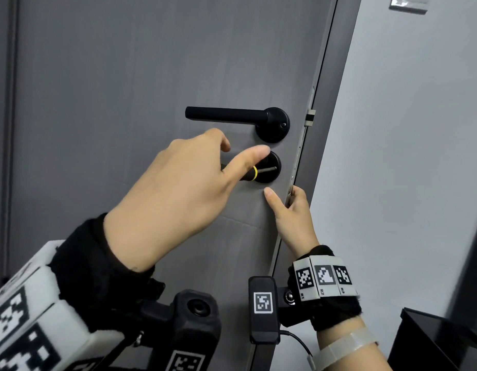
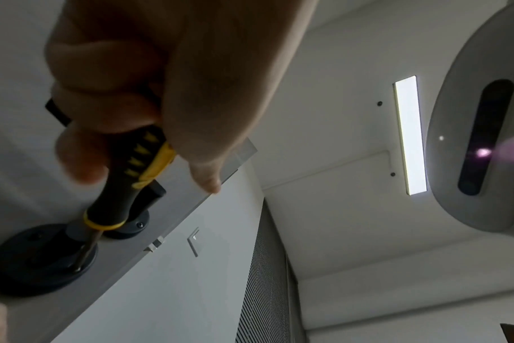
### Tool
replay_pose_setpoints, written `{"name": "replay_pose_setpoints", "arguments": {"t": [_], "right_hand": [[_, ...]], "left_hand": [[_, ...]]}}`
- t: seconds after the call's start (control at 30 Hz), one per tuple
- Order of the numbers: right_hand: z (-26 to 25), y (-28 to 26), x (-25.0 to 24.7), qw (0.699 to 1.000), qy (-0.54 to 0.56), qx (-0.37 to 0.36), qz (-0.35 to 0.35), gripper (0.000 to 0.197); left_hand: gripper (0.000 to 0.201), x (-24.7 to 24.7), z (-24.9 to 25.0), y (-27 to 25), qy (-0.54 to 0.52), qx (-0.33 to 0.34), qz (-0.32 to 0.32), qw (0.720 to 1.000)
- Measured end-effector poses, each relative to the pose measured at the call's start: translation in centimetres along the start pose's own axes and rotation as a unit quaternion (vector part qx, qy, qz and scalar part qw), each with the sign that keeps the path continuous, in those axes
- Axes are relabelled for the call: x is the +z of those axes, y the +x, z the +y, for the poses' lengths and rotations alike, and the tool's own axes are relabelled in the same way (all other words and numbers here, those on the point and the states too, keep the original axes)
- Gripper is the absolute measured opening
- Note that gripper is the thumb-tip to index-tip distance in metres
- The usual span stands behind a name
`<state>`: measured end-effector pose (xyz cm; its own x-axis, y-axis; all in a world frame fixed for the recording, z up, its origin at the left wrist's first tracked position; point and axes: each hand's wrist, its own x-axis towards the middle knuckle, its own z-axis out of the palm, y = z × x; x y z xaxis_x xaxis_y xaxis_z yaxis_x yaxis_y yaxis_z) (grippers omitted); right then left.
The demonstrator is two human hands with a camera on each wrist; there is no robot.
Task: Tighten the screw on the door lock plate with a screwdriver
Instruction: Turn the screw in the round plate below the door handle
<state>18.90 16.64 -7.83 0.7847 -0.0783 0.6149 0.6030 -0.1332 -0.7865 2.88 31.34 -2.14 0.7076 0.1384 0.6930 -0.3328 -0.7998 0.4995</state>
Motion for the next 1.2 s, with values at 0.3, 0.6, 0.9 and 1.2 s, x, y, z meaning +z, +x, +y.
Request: {"name": "replay_pose_setpoints", "arguments": {"t": [0.3,0.6,0.9,1.2], "right_hand": [[-0.4,-0.2,0.0,1.0,-0.008,0.013,0.002,0.05],[-0.1,-0.2,0.0,1.0,-0.005,0.011,0.002,0.043],[-0.7,-0.6,0.2,1.0,-0.014,0.011,0.012,0.053],[-1.0,-0.6,0.3,1.0,-0.006,0.01,0.01,0.047]], "left_hand": [[0.014,0.4,-1.1,0.9,-0.115,-0.043,0.039,0.992],[0.014,0.9,-1.1,0.3,-0.15,-0.045,0.102,0.982],[0.009,0.3,-0.4,0.8,-0.205,-0.048,0.01,0.978],[0.008,-1.2,-1.0,0.6,0.061,0.165,-0.07,0.982]]}}
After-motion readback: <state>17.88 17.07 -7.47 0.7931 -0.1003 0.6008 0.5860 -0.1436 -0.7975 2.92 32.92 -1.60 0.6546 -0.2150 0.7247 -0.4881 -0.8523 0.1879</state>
